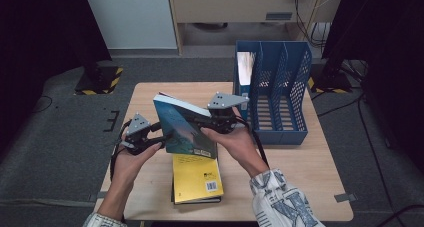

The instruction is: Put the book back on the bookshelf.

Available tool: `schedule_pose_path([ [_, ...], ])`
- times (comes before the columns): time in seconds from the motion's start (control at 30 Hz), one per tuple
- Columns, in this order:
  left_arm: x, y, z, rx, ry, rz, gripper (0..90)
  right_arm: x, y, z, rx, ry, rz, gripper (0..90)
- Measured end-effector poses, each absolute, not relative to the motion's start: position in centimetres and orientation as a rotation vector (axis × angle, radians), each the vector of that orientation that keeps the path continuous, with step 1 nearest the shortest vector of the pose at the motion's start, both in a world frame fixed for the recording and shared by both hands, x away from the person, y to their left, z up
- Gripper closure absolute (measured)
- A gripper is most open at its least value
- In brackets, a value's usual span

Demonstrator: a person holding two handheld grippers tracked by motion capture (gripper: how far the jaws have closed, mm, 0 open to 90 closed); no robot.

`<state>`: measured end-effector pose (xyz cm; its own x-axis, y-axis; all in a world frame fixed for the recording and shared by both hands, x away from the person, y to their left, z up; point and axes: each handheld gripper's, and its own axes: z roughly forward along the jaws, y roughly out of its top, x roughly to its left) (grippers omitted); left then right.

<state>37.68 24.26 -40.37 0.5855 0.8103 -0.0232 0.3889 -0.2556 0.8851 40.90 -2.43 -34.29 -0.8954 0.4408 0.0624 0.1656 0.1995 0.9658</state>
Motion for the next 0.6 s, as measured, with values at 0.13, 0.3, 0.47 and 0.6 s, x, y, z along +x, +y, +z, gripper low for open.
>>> schedule_pose_path([
  [0.13, 37.5, 24.9, -41.5, 1.887, 1.003, 0.572, 34.9, 40.8, -2.4, -34.3, 0.584, 2.238, 1.754, 73.0],
  [0.3, 36.9, 25.8, -43.2, 1.909, 1.064, 0.576, 25.1, 40.9, -2.3, -34.3, 0.589, 2.226, 1.743, 73.3],
  [0.47, 36.5, 26.6, -44.8, 1.915, 1.123, 0.573, 18.1, 40.9, -2.3, -34.2, 0.611, 2.223, 1.742, 73.7],
  [0.6, 36.4, 27.3, -46.0, 1.909, 1.167, 0.55, 16.0, 40.9, -2.3, -34.1, 0.621, 2.219, 1.74, 73.7],
])
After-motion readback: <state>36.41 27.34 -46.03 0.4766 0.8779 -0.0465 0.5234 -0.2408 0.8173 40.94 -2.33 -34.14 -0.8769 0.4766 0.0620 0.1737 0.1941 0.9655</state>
